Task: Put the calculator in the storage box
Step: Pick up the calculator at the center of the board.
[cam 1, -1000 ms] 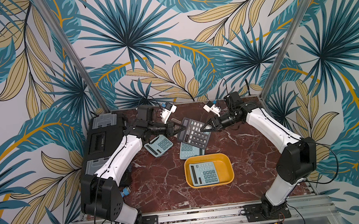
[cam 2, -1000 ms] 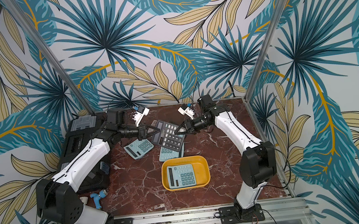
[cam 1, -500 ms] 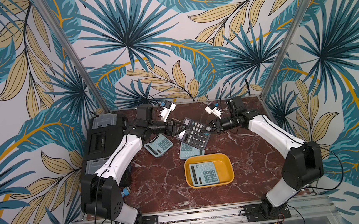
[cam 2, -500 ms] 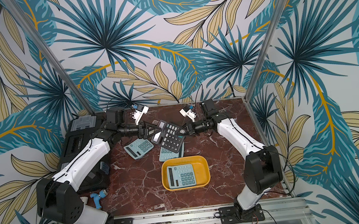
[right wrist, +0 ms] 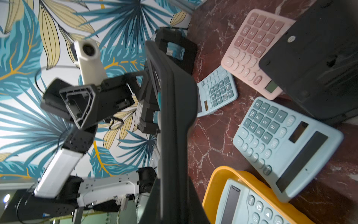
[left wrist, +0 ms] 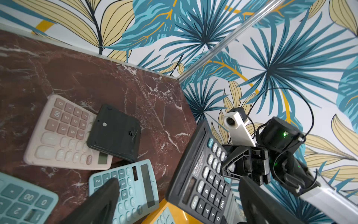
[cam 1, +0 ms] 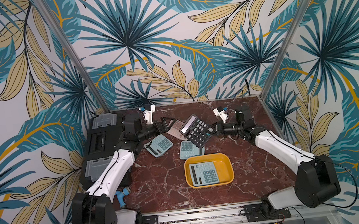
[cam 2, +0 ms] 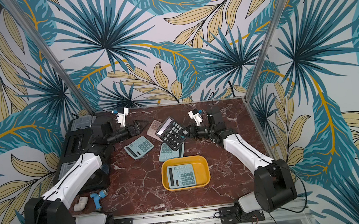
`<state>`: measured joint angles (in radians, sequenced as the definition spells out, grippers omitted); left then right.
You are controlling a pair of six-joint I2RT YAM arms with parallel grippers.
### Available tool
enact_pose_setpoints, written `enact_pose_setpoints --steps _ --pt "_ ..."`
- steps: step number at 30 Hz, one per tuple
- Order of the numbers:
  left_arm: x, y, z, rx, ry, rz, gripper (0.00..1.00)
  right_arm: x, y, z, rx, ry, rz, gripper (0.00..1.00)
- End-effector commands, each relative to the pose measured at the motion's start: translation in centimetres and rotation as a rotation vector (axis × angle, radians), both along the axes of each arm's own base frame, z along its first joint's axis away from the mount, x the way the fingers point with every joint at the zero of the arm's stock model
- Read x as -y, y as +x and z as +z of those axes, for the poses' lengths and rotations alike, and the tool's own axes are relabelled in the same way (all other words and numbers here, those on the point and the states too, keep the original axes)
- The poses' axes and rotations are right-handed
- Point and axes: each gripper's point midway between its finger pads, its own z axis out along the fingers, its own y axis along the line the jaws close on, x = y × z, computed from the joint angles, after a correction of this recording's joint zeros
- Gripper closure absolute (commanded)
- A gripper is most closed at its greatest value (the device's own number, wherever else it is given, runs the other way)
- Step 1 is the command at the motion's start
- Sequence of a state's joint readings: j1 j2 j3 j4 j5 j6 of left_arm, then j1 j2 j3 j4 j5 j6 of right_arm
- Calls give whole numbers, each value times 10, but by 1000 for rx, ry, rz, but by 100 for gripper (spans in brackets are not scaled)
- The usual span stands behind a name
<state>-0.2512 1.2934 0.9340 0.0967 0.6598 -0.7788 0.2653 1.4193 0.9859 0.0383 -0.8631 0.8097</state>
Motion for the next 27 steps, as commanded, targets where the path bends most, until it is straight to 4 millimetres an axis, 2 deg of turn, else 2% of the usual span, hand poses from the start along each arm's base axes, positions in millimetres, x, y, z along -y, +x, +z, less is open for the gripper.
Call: enact_pose_setpoints --steps 1,6,10,17,19,22,27 --pt "18 -9 9 -11 -150 82 0 11 25 30 64 126 -187 99" --pt "53 -32 1 -37 -273 109 0 25 32 34 45 223 -353 99" --pt "75 -40 -3 -47 -335 126 4 32 30 33 20 299 -458 99" --pt "114 -34 1 -53 -438 105 24 29 21 38 3 396 -523 100" --pt "124 -31 0 -60 -465 95 33 28 19 40 1 410 -531 100" --pt "131 -28 1 -57 -516 86 46 28 15 44 3 425 -540 100" --pt "140 -26 8 -45 -556 79 65 25 12 37 -18 409 -549 100"
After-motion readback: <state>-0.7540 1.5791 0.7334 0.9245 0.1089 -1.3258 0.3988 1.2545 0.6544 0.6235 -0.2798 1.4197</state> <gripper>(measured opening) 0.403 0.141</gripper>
